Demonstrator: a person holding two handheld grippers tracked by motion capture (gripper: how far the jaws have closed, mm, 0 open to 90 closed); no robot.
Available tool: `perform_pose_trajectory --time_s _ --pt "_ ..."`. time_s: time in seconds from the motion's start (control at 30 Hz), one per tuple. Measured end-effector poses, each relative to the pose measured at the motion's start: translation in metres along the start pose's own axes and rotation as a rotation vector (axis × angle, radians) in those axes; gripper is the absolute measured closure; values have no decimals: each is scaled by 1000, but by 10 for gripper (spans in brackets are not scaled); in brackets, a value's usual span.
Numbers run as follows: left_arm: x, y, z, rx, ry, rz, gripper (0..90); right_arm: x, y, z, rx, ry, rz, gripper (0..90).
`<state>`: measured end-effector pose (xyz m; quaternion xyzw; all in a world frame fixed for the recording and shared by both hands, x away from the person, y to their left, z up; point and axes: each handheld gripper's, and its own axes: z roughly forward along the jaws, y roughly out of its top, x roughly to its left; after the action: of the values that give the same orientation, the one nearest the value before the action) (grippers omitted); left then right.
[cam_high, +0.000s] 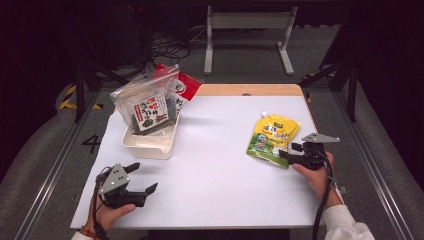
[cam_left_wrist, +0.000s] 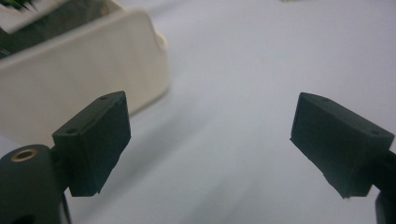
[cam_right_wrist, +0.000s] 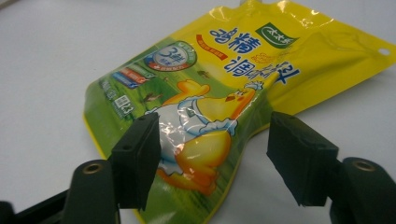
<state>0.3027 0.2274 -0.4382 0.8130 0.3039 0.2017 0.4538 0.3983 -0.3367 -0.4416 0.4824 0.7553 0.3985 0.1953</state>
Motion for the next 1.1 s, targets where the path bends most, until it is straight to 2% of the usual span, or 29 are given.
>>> perform_pose_trajectory --time_s 0.03,0.13,0.3,0.33,0.4,0.43,0.57,0.6,0.63,0.7,0.73,0.9,1.03,1.1 --pt "-3 -2 5 30 -2 20 126 -2 1 3 -7 2 19 329" --pt "-8 -1 14 60 -24 51 126 -3 4 7 -15 -22 25 315" --pt "-14 0 19 76 -61 73 125 -7 7 20 22 40 92 281" --pt "-14 0 19 76 -61 73 126 -7 7 20 22 40 92 281" --pt "-13 -1 21 91 -61 74 126 -9 9 25 35 55 130 272" --pt "-13 -1 21 91 -70 73 126 -8 10 26 38 54 121 282" --pt "-13 -1 24 99 -85 73 125 -9 10 23 53 71 120 470" --pt "-13 0 26 110 -74 70 124 -9 10 23 51 72 120 510" --pt "-13 0 26 110 -74 70 124 -9 10 23 51 72 120 510" --pt "-13 1 27 111 -76 63 122 -7 9 20 38 69 91 671" --pt "-13 1 27 107 -81 54 121 -7 8 19 35 69 85 700" --pt "-11 2 29 98 -98 19 108 -11 4 17 -2 95 101 759" --pt "-11 3 32 105 -112 12 104 -7 4 15 -18 67 44 802" --pt "-12 3 33 107 -117 15 101 -7 3 14 -23 62 40 806"
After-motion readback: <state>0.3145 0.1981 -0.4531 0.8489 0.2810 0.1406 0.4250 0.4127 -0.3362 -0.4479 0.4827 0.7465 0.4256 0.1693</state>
